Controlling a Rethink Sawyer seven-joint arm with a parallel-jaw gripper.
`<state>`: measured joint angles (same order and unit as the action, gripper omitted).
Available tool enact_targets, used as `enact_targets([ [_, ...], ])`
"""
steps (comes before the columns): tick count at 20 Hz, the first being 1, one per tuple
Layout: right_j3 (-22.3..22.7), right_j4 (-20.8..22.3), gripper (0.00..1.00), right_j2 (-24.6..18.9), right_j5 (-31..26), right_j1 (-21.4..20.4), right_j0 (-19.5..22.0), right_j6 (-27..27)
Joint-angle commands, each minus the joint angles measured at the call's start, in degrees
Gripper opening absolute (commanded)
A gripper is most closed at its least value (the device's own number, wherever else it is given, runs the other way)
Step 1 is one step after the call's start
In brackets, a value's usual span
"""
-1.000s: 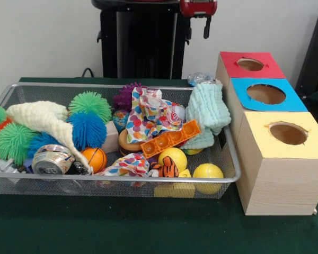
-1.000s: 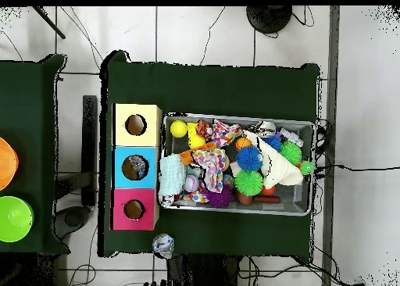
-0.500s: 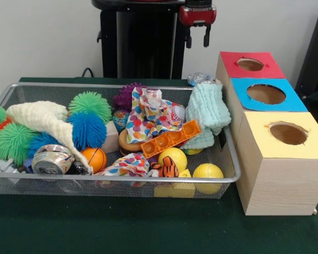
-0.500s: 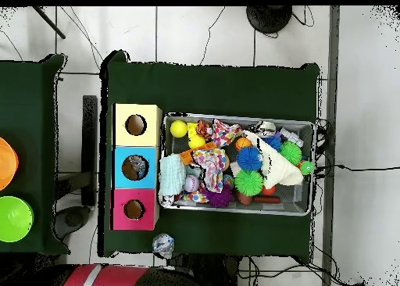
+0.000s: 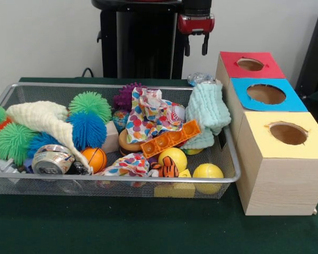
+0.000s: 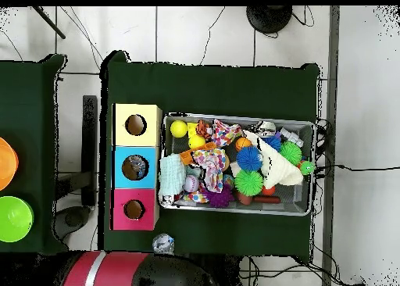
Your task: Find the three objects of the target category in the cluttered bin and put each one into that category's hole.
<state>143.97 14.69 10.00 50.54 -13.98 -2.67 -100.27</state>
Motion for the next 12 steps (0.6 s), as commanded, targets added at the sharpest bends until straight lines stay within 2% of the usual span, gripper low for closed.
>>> enact_targets([
  [1,-11.55,-5.77,1.0,-3.77,5.97,7.03,0.58,-16.52],
  [12,-12.92,-7.92,1.0,-5.0,7.81,9.4,-0.04,-16.58],
])
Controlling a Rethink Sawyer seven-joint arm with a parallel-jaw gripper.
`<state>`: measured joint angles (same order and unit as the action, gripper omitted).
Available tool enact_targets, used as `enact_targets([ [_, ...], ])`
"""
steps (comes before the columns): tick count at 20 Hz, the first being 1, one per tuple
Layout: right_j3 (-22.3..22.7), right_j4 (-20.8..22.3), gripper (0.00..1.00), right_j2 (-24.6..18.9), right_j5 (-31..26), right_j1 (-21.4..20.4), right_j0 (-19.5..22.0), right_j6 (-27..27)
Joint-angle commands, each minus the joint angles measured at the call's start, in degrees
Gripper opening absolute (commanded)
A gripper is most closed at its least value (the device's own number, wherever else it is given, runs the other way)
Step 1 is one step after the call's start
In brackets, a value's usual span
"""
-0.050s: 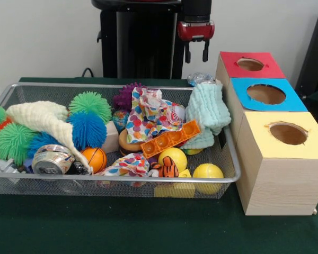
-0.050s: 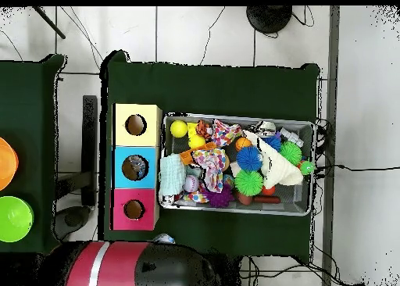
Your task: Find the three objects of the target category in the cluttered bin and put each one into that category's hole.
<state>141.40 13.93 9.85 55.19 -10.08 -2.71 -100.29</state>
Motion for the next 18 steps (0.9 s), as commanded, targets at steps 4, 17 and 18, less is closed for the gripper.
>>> enact_targets([
  [4,-10.98,-7.28,1.0,-5.03,3.26,6.03,0.28,-16.31],
  [17,-12.26,-7.5,1.0,-5.13,3.73,7.4,0.55,-15.95],
  [18,-12.35,-7.71,1.0,-5.22,3.74,7.48,0.45,-15.96],
])
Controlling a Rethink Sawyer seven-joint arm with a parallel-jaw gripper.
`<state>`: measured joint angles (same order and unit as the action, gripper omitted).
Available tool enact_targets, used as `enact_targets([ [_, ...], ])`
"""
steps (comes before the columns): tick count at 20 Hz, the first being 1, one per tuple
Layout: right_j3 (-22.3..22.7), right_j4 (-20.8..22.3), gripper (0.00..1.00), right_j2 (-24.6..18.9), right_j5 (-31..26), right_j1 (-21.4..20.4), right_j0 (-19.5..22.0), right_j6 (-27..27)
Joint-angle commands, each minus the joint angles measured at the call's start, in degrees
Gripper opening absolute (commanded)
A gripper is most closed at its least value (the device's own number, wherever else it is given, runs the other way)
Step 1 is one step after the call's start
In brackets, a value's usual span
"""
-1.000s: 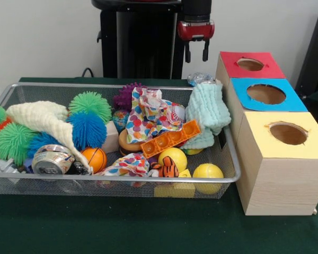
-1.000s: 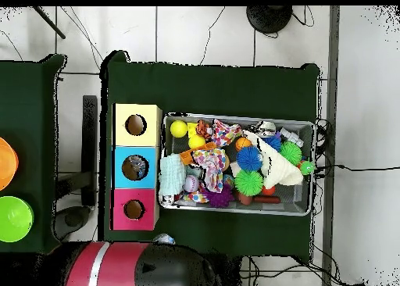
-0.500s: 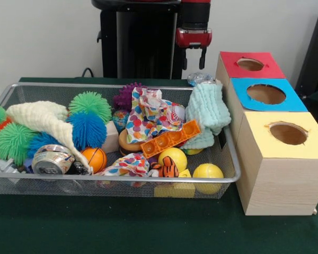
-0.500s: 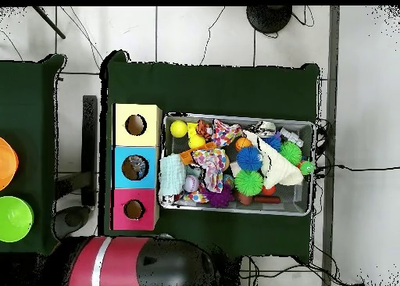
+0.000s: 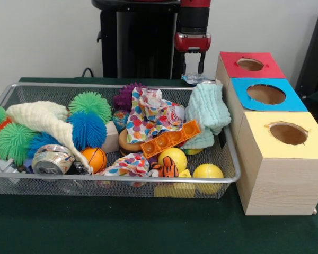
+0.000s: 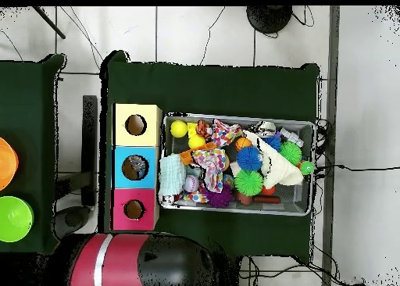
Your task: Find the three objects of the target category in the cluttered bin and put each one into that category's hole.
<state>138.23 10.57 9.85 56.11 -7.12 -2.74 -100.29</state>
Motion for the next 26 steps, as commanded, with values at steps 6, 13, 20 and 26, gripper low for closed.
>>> enact_targets([
  [6,-8.64,-4.72,1.0,-5.33,2.49,3.93,0.29,-15.73],
  [13,-7.74,-4.82,1.0,-5.3,2.22,3.08,0.14,-15.72],
  [20,-10.08,-5.22,1.0,-5.55,3.38,5.41,0.05,-15.93],
  [26,-11.3,-6.09,1.0,-5.99,4.56,7.07,-0.47,-16.32],
])
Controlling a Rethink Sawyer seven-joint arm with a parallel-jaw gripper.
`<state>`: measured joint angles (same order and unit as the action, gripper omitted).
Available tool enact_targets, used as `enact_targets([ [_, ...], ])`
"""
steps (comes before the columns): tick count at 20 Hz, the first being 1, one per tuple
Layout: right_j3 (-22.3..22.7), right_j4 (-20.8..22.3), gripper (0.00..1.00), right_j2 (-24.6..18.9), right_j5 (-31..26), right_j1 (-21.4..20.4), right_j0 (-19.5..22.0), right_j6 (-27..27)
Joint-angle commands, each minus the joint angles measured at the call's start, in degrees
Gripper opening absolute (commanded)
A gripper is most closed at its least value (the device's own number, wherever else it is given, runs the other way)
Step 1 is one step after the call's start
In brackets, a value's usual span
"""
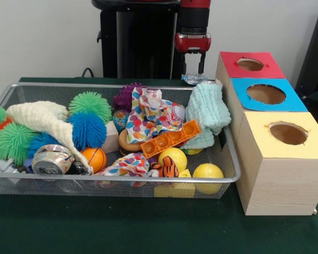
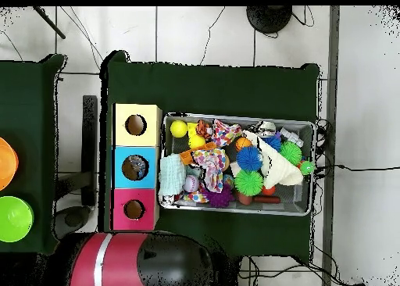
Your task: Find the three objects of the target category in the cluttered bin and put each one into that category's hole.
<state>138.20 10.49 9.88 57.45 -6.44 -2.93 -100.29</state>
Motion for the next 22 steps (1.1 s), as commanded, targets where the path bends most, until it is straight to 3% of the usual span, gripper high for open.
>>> enact_targets([
  [1,-11.59,-6.11,1.0,-6.14,3.41,6.64,-0.31,-16.31],
  [9,-14.27,-7.08,1.0,-7.04,5.17,9.33,-0.3,-16.49],
  [22,-12.23,-9.05,1.0,-7.43,6.58,8.89,-0.72,-16.14],
])
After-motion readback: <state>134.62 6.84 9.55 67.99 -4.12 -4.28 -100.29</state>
